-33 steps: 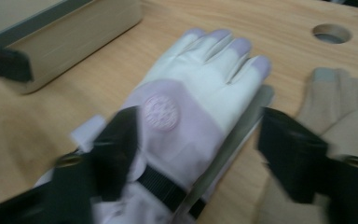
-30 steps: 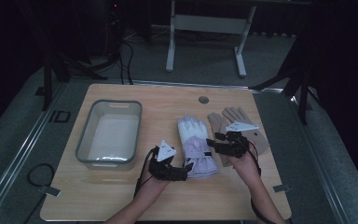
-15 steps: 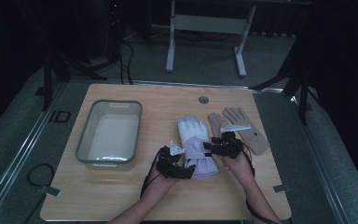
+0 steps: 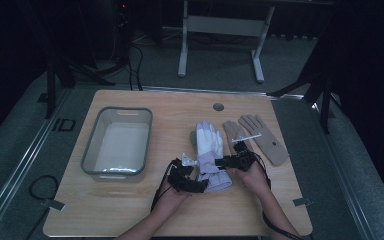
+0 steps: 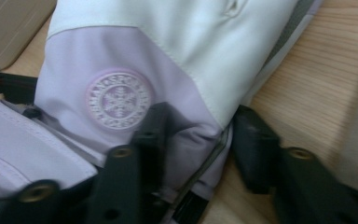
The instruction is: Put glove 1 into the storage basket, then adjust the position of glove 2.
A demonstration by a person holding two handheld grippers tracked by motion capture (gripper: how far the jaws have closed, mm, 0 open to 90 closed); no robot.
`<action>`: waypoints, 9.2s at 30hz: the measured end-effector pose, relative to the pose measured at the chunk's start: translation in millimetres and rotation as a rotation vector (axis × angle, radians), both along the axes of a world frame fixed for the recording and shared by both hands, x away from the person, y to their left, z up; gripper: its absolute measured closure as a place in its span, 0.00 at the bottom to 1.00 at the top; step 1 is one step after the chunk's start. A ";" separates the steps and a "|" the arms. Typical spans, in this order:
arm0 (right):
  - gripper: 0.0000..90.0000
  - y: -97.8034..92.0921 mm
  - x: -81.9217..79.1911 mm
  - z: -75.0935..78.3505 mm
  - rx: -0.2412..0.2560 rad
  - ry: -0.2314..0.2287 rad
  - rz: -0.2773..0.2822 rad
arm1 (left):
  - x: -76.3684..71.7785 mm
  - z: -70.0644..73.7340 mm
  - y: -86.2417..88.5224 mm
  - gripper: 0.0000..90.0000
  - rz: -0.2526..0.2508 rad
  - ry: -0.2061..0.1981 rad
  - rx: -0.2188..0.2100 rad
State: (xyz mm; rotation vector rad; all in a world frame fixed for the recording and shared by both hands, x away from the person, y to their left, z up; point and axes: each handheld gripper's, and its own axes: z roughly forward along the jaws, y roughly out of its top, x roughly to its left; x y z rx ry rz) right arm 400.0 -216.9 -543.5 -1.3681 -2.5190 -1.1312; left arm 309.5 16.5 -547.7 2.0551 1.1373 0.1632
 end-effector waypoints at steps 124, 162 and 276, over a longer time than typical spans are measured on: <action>0.90 305.2 10.0 64.0 -0.141 -0.208 0.155 | 21.9 70.6 264.1 0.81 -0.005 0.183 0.163; 0.17 260.9 8.4 89.6 0.009 -0.241 0.228 | 1.4 83.1 252.4 0.54 0.139 0.029 0.217; 0.69 -54.6 49.9 -4.8 -0.226 -0.302 -0.144 | -57.4 -0.5 71.7 0.03 -0.193 -0.369 -0.041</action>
